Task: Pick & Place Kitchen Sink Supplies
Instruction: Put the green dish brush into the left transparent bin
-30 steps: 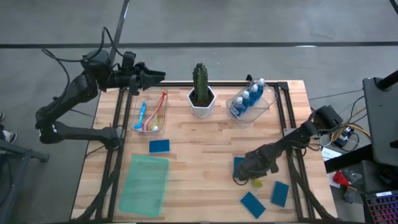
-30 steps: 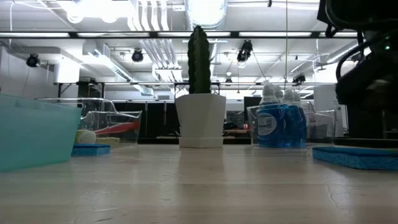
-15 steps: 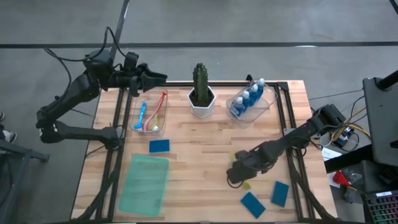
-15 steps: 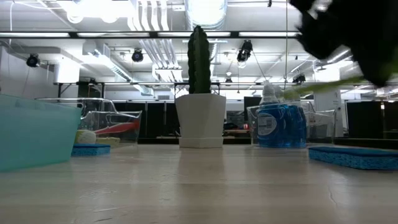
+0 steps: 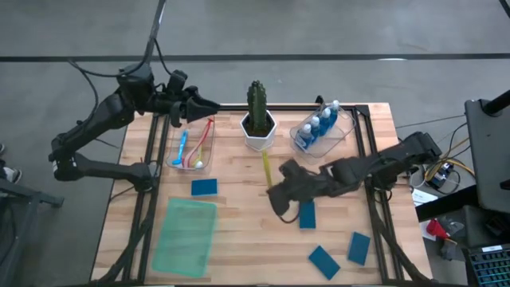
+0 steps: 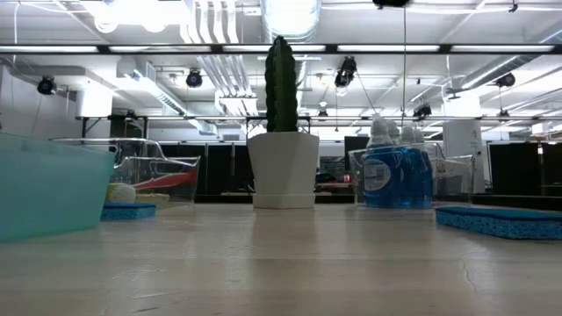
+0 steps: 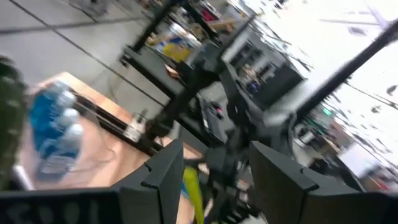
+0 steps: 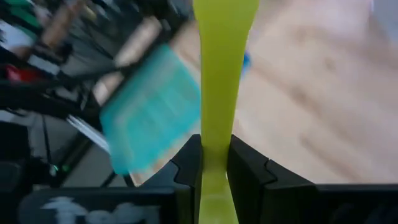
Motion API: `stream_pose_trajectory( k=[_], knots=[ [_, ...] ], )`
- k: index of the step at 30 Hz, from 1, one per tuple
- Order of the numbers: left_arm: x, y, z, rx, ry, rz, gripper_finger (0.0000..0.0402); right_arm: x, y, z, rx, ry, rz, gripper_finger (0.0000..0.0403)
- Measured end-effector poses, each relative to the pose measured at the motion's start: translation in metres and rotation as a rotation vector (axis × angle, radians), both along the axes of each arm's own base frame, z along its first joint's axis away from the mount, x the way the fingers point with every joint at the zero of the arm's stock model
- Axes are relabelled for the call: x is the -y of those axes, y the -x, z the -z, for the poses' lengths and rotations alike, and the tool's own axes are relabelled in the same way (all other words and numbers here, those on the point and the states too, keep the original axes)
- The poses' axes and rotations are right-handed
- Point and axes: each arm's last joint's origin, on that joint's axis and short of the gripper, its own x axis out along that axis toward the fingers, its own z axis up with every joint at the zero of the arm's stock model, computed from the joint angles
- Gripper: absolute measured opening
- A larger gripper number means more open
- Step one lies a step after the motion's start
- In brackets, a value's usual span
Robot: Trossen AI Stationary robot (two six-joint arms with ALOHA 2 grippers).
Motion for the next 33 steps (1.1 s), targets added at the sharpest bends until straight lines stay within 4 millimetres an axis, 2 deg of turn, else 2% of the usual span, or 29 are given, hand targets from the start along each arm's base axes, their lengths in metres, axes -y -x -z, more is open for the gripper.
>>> stream_pose_trajectory(
  k=[6, 13, 20, 25, 33],
  knots=[
    [0.009, -0.01, 0.001, 0.01, -0.048, 0.145, 0.0175, 0.018, -0.009, -0.053, 0.191, 0.166, 0.042, 0.0055],
    [0.016, -0.027, -0.005, 0.108, -0.085, 0.217, 0.0175, 0.033, -0.016, -0.091, 0.403, 0.264, 0.051, 0.0056],
    [0.015, -0.052, -0.006, 0.175, -0.04, 0.212, 0.0175, 0.042, -0.019, -0.102, 0.483, 0.3, 0.075, 0.0056],
    [0.01, -0.072, 0.006, 0.132, 0.002, 0.178, 0.0175, 0.042, -0.021, -0.099, 0.47, 0.306, 0.074, 0.0056],
    [0.016, -0.099, 0.014, 0.149, 0.06, 0.25, 0.0174, 0.041, -0.029, -0.093, 0.463, 0.294, 0.078, 0.0056]
  ],
)
